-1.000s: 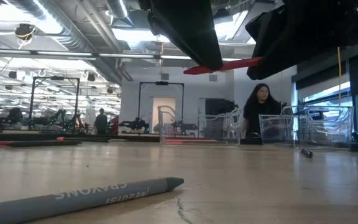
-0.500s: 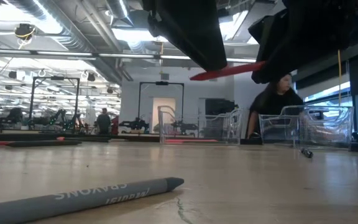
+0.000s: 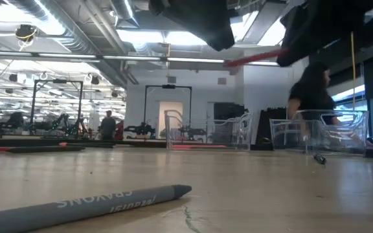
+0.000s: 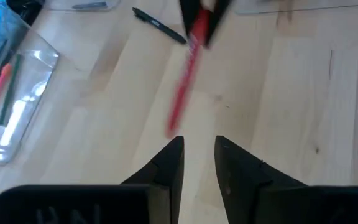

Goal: Sort crayons/erasers/pens/pencils in bins
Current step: Put the red crayon into the top right transparent bin

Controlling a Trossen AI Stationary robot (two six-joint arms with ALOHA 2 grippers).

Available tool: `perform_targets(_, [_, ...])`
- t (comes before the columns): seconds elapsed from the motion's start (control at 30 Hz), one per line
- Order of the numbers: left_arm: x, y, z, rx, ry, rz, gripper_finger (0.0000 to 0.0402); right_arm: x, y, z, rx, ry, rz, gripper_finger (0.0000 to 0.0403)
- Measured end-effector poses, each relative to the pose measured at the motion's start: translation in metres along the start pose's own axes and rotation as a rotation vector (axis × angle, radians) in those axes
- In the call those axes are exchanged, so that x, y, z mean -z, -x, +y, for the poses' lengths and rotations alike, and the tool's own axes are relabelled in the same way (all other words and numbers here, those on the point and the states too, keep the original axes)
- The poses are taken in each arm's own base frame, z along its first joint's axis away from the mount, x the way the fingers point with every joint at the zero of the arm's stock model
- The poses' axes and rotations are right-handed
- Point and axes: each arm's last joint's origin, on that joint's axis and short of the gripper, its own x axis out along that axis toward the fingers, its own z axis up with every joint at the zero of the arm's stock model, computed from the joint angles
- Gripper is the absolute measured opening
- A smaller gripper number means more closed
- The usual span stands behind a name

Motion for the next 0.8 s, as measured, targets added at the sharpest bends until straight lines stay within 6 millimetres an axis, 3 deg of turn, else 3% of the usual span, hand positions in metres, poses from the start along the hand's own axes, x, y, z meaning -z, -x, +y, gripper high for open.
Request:
perform_targets(0.3, [-0.005, 0.024, 0.004, -0.04, 0.004, -0.079, 0.0081, 0.005, 0.04, -0.036, 0.181, -0.123, -0.025, 0.0039])
perform_targets(0.57, [-0.002, 0.038, 0.001, -0.114, -0.015, -0.151, 0.0081, 0.017, 0.069, -0.084, 0.401, -0.398, -0.053, 0.0036])
perform_targets(0.8, [-0.002, 0.039, 0.001, -0.137, -0.006, -0.172, 0.0079, 0.038, 0.088, -0.132, 0.565, -0.666, 0.05, 0.004])
